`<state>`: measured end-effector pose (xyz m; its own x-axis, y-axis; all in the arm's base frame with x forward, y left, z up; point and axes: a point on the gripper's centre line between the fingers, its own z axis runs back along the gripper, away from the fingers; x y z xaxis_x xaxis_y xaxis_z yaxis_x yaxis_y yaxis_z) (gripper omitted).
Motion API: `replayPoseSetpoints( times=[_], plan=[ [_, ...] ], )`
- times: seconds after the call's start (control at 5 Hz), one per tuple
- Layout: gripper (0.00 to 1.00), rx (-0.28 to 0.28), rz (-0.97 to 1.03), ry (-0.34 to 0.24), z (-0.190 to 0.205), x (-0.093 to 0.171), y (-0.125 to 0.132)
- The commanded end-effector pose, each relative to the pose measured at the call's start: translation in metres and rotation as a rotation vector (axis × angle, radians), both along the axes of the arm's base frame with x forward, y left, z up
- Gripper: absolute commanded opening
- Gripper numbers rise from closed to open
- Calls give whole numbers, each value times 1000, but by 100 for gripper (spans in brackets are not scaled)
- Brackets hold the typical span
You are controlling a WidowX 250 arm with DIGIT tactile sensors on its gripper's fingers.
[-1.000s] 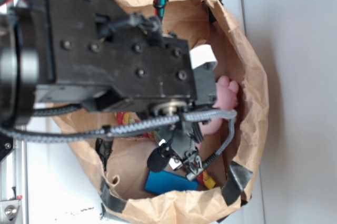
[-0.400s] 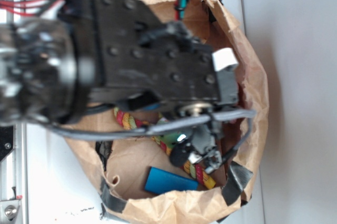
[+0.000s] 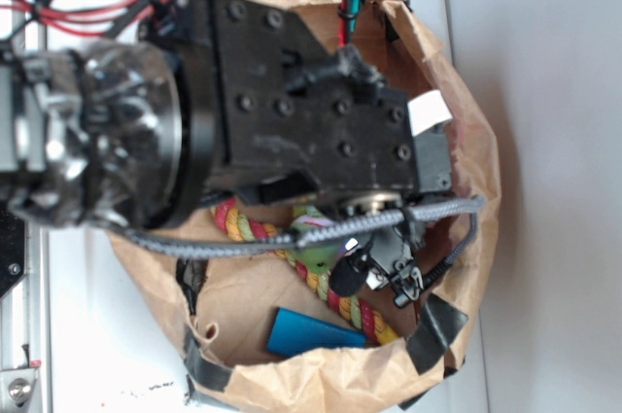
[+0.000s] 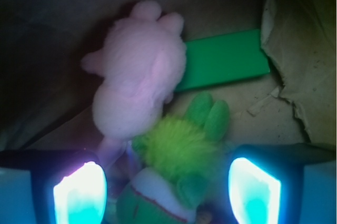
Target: Grab the green animal.
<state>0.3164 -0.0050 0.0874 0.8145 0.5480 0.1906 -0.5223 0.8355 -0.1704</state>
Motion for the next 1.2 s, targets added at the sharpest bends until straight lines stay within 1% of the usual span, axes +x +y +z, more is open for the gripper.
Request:
replayPoseSetpoints(
  times=[0.0,0.2,0.4,0.6,0.8,1.0],
  plan=[
    [100,52,-40,-20,-11,-3,-7],
    [100,69,-37,-23,-18,-8,-9],
    [100,69,-45,-31,-19,-16,-17],
    [100,91,-41,-2,-29,-16,-24],
    [100,123,-42,4,-38,-18,-28],
    [100,140,-42,11,-44,-14,-27]
  ],
)
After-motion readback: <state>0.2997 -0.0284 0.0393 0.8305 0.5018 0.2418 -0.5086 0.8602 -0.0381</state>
